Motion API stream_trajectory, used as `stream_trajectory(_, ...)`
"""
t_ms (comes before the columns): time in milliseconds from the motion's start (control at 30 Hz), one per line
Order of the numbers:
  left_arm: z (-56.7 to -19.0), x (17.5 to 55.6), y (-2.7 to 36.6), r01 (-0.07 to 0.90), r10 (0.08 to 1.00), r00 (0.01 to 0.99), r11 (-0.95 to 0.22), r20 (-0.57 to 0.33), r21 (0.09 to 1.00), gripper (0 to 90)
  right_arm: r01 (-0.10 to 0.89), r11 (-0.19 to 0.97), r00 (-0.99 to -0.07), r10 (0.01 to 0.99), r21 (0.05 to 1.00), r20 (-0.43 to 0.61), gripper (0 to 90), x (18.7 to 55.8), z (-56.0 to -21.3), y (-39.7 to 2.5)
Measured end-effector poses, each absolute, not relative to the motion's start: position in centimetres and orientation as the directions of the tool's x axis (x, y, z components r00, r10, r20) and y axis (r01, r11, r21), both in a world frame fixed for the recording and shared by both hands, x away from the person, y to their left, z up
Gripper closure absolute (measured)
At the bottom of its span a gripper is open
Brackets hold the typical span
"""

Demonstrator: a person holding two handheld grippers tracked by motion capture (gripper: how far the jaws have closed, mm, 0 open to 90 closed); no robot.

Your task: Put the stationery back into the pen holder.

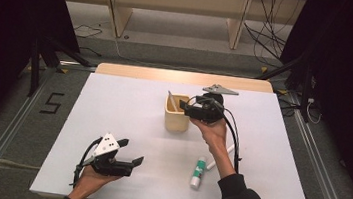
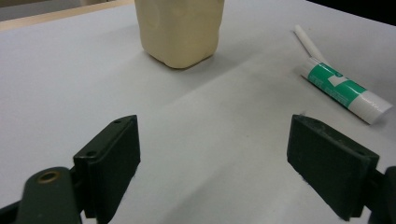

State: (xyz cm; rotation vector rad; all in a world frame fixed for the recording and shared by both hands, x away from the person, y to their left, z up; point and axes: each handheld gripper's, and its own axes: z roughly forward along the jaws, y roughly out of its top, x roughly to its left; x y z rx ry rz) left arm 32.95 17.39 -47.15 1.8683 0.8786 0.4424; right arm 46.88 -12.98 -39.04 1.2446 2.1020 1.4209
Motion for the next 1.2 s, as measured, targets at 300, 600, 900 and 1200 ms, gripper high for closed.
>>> stream_trajectory(300, -47.1, 33.0, 17.3, 0.394, 0.745, 0.662, -0.253, -0.082, 0.883, 16.9, 0.470, 0.143, -0.571, 0.802, 0.871, 0.177, 29.9, 44.5, -39.2, -16.0)
stream_trajectory(600, -47.0, 32.9, 16.8, 0.411, 0.748, 0.659, -0.266, -0.082, 0.872, 16.9, 0.454, 0.162, -0.561, 0.816, 0.876, 0.140, 29.8, 41.9, -39.5, -18.5)
stream_trajectory(900, -47.1, 33.0, 16.4, 0.445, 0.759, 0.643, -0.260, -0.104, 0.857, 16.7, 0.435, 0.185, -0.549, 0.830, 0.881, 0.096, 29.6, 39.9, -40.4, -20.1)
stream_trajectory(1200, -47.2, 32.9, 15.7, 0.467, 0.771, 0.629, -0.277, -0.096, 0.840, 16.6, 0.438, 0.165, -0.541, 0.834, 0.884, 0.112, 29.5, 38.3, -41.6, -21.5)
